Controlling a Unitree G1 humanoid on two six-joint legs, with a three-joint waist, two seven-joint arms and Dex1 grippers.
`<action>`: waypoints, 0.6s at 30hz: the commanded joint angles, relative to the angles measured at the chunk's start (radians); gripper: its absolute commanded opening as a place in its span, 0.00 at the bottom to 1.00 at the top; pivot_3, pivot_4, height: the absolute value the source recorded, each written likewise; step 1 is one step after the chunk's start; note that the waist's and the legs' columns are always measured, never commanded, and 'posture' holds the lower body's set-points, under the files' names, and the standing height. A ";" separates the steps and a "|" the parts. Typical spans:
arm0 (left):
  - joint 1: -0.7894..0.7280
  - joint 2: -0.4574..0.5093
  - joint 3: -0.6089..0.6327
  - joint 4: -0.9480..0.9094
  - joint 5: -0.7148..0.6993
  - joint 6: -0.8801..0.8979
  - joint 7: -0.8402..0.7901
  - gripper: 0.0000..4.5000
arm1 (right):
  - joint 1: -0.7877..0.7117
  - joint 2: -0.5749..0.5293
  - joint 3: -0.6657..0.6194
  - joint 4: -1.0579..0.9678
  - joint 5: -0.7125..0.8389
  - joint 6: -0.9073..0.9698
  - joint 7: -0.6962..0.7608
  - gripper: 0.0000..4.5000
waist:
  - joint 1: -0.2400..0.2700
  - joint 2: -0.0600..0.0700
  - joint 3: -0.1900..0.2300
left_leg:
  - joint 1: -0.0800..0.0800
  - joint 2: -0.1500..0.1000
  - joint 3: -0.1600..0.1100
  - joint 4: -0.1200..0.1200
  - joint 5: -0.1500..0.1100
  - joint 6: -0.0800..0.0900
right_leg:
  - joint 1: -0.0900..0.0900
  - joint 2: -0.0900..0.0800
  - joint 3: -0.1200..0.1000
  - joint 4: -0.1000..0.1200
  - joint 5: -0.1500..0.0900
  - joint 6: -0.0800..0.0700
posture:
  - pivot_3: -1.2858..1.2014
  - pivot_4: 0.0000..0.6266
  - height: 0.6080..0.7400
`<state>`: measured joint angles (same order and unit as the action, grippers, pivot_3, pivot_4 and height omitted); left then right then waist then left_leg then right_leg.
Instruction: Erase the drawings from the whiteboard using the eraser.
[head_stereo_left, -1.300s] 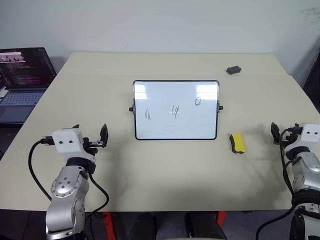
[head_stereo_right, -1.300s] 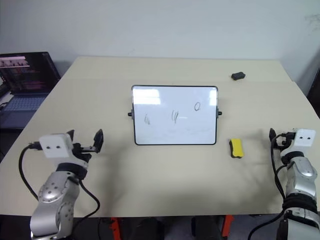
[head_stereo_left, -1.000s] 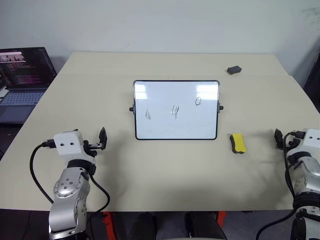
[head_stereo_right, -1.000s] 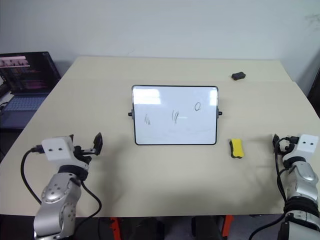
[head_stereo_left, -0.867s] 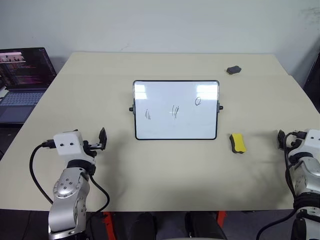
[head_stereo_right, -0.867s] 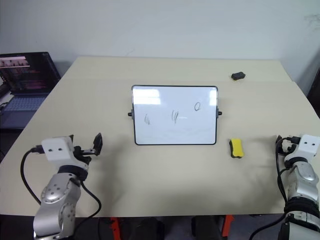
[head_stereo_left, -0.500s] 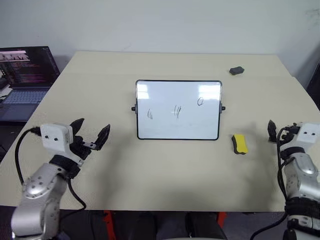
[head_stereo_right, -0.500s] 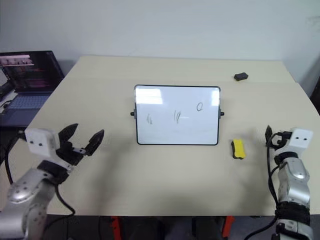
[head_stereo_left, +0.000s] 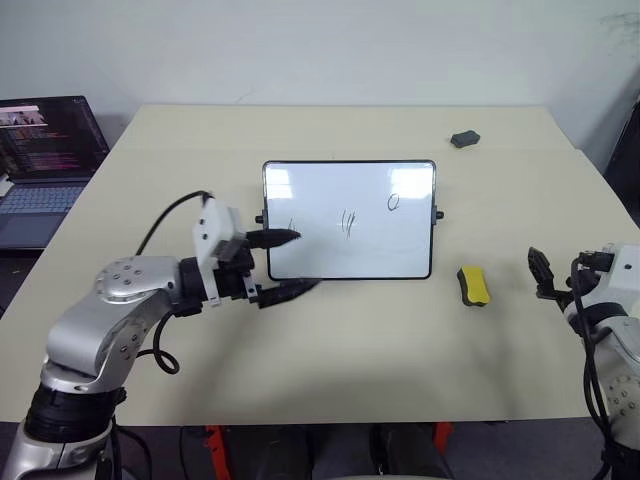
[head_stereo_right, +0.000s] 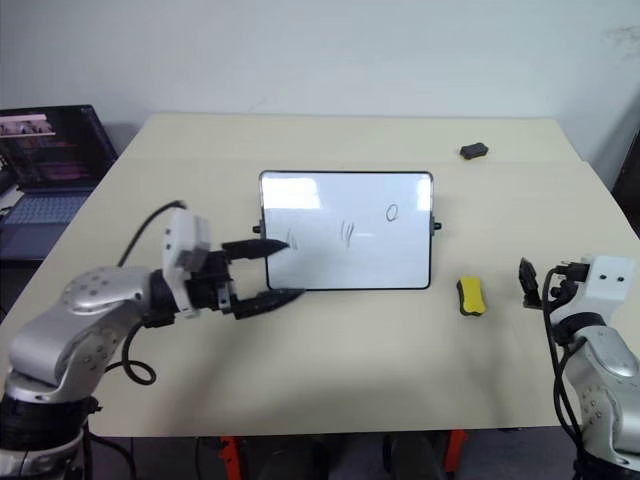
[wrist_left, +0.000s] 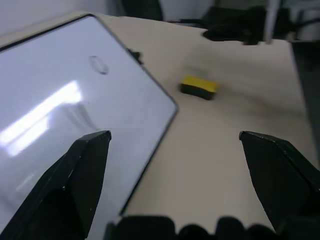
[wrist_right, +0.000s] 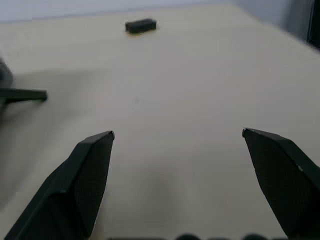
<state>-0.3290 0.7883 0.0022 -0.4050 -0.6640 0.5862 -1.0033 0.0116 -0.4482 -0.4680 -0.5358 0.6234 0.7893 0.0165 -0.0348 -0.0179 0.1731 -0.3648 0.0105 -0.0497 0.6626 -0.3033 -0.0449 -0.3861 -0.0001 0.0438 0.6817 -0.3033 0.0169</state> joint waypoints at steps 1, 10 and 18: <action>-0.025 0.012 -0.042 -0.010 0.011 -0.011 -0.067 1.00 | -0.039 -0.001 0.025 -0.117 0.083 0.162 -0.059 1.00 | 0.000 0.000 0.000 | 0.000 0.000 0.000 0.000 0.000 0.000 | 0.000 0.000 0.000 0.000 0.000 0.000 | 0.52 0.24 1.00; -0.069 -0.027 -0.111 0.020 0.091 -0.057 -0.091 1.00 | -0.159 0.016 0.176 -0.034 -0.023 0.253 -0.118 1.00 | 0.003 0.000 0.000 | -0.002 -0.001 0.000 0.000 0.000 0.000 | -0.001 0.000 0.000 -0.001 0.000 0.000 | 0.52 0.24 1.00; -0.049 -0.045 -0.116 0.018 0.121 -0.082 -0.086 1.00 | -0.185 -0.004 0.188 0.000 -0.078 0.267 -0.069 1.00 | 0.004 -0.001 0.000 | -0.004 -0.001 -0.001 0.000 0.000 0.000 | -0.003 0.000 0.000 -0.001 0.000 0.001 | 0.52 0.24 1.00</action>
<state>-0.3825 0.7471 -0.1215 -0.3689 -0.5448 0.5200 -1.0901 -0.1620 -0.4406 -0.2719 -0.5166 0.5533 1.0561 -0.0631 -0.0311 -0.0185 0.1734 -0.3686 0.0098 -0.0506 0.6630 -0.3034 -0.0446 -0.3889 -0.0001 0.0432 0.6805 -0.3037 0.0175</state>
